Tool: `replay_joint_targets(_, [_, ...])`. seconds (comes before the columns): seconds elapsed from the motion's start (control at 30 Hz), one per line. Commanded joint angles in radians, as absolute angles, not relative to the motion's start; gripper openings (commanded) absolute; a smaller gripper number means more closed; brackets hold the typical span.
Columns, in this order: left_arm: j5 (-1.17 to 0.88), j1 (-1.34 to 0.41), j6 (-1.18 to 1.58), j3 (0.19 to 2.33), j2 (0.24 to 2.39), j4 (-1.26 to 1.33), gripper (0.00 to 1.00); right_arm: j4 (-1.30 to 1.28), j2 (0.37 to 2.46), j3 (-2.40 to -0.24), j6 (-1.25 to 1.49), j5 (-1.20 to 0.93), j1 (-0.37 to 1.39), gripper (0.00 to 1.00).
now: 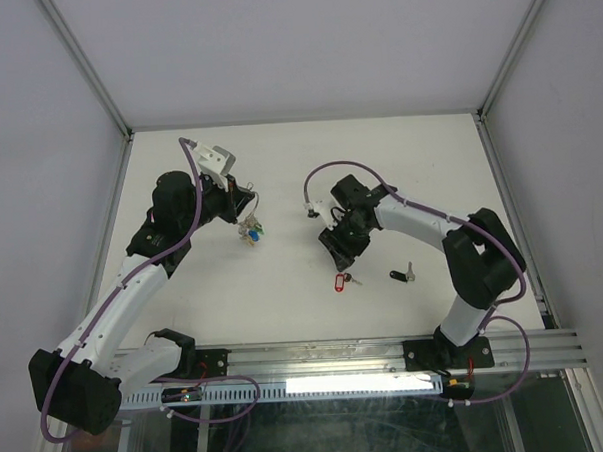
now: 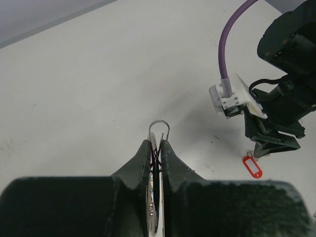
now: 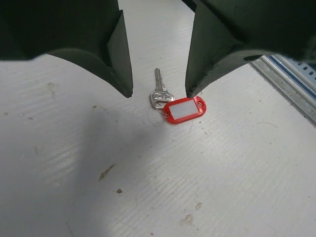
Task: Put the keys on the keyring
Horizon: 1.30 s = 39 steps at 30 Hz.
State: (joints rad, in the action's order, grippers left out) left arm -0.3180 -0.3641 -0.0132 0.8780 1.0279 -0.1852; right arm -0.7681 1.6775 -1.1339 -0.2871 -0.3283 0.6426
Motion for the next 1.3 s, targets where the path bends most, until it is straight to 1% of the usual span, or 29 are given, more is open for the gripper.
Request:
replay_joint_targets(0.0, [-0.342,-0.349,-0.002,0.891,1.021,-0.103,0.0,-0.755,1.73,-1.15,-0.291,-0.388,0.638,0.5])
replay_joint_targets(0.23, [-0.346,-0.347,-0.002,0.891,1.023,-0.103,0.0,-0.737,1.789,-1.148,-0.296,-0.398,0.637,0.49])
replay_joint_targets(0.33, [-0.347,-0.345,-0.003,0.892,1.023,-0.103,0.0,-0.735,1.8,-1.142,-0.299,-0.41,0.637,0.46])
replay_joint_targets(0.57, [-0.35,-0.344,-0.002,0.892,1.024,-0.104,0.0,-0.749,1.806,-1.141,-0.305,-0.437,0.634,0.27])
replay_joint_targets(0.7, [-0.35,-0.344,-0.003,0.892,1.026,-0.103,0.0,-0.753,1.794,-1.142,-0.306,-0.448,0.634,0.08])
replay_joint_targets(0.8, [-0.351,-0.342,-0.002,0.892,1.027,-0.104,0.0,-0.761,1.764,-1.155,-0.309,-0.441,0.633,0.0])
replay_joint_targets(1.0, [-0.353,-0.34,-0.003,0.894,1.028,-0.104,0.0,-0.752,1.628,-1.179,-0.283,-0.369,0.637,0.0])
replay_joint_targets(1.17, [-0.373,-0.339,-0.009,0.896,1.029,-0.103,0.0,-0.662,1.484,-1.169,-0.221,-0.249,0.682,0.0])
replay_joint_targets(1.27, [-0.402,-0.339,-0.019,0.898,1.029,-0.102,0.0,-0.566,1.388,-1.108,-0.268,-0.23,0.73,0.0])
